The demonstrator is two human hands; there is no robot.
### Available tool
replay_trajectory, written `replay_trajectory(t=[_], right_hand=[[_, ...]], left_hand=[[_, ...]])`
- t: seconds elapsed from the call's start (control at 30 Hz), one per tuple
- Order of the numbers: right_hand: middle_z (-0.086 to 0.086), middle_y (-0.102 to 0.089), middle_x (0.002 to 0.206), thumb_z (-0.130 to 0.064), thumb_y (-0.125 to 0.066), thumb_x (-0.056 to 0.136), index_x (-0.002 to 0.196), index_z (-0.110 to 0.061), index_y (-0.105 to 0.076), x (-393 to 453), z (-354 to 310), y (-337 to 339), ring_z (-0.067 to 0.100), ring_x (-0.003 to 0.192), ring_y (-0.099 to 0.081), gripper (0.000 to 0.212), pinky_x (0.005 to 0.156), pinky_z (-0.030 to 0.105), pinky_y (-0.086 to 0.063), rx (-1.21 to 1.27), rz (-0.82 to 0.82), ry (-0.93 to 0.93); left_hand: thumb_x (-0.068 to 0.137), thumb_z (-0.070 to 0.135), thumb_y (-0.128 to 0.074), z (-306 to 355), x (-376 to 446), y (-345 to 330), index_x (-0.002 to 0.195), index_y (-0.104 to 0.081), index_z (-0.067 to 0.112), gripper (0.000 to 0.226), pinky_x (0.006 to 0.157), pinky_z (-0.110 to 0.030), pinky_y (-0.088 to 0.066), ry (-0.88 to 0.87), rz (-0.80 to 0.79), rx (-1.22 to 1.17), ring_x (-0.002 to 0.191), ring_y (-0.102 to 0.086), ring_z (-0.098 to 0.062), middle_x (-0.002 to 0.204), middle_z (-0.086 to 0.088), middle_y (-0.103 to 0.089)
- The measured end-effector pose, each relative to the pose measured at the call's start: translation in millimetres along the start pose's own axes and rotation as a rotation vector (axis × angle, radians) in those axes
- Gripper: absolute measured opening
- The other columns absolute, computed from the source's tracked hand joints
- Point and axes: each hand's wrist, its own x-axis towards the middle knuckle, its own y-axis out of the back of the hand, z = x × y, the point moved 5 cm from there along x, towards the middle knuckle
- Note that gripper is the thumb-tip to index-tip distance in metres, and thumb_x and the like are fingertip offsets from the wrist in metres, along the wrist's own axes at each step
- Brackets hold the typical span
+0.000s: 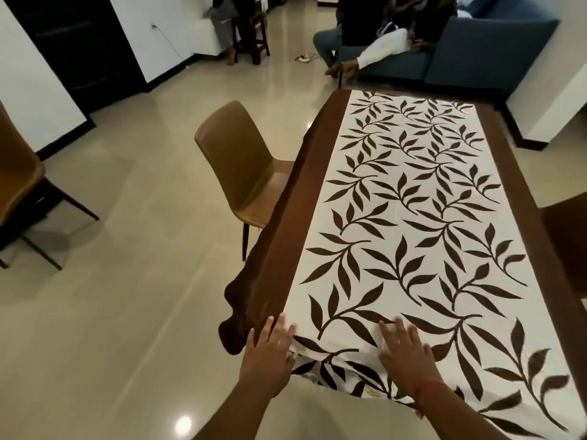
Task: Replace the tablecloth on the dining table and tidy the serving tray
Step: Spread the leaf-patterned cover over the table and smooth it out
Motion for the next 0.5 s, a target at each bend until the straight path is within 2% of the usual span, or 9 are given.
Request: replay_trajectory(t=[0.1,0.17,0.23,0.3,0.4,0.5], right_hand=[[0.007,0.015,0.165,-0.047,-0.028,0.102,0.156,-0.034,0.011,-1,-2,-3,0.035,0.152,0.007,0.068,0.119,0.055,-0.02,0.006,0.001,0.001],[0.007,0.015,0.165,-0.048,-0.029,0.102,0.156,-0.034,0.009,-2,-3,-3,0.034,0.152,0.007,0.068,0.119,0.055,-0.02,0.012,0.006,0.01],[0.006,0.015,0.165,-0.048,-0.03,0.102,0.156,-0.033,0.008,-3,-1,-2,0.033,0.152,0.008,0.068,0.12,0.054,-0.017,0.03,0.003,0.019],[0.005,0.015,0.166,-0.047,-0.031,0.102,0.157,-0.032,0.005,-6,4,0,0.031,0.153,0.009,0.068,0.121,0.052,-0.012,0.056,0.001,0.025],[0.003,0.012,0.166,-0.046,-0.034,0.101,0.158,-0.031,0.002,-14,18,3,0.027,0.153,0.008,0.069,0.123,0.048,-0.009,0.125,0.002,-0.018],[0.005,0.009,0.167,-0.047,-0.029,0.097,0.158,-0.03,-0.001,-25,45,6,0.028,0.153,0.003,0.069,0.123,0.047,-0.013,0.163,0.014,-0.079]], left_hand=[[0.081,0.054,-0.058,-3,0,-2,0.144,-0.045,0.033,0.068,0.096,-0.057,-0.046,-0.015,0.012,0.004,0.136,-0.047,-0.028,0.152,-0.001,-0.044],[0.081,0.057,-0.052,-1,0,2,0.142,-0.048,0.033,0.065,0.095,-0.058,-0.046,-0.011,-0.012,0.01,0.135,-0.049,-0.028,0.151,-0.001,-0.046],[0.091,0.058,-0.036,4,1,9,0.152,-0.03,0.034,0.066,0.109,-0.062,-0.027,0.009,-0.015,0.014,0.148,-0.026,-0.031,0.163,-0.001,-0.023],[0.094,0.06,-0.026,15,4,13,0.156,-0.013,0.032,0.07,0.117,-0.06,-0.009,0.035,-0.038,0.032,0.152,-0.004,-0.031,0.166,-0.003,-0.002],[0.097,0.056,-0.028,38,9,26,0.157,-0.009,0.03,0.068,0.118,-0.058,-0.002,0.026,-0.047,0.052,0.152,0.003,-0.031,0.166,-0.008,0.004],[0.099,0.055,-0.03,67,22,31,0.156,-0.013,0.034,0.063,0.118,-0.056,-0.008,-0.048,-0.072,0.068,0.152,-0.001,-0.029,0.166,-0.006,0.002]])
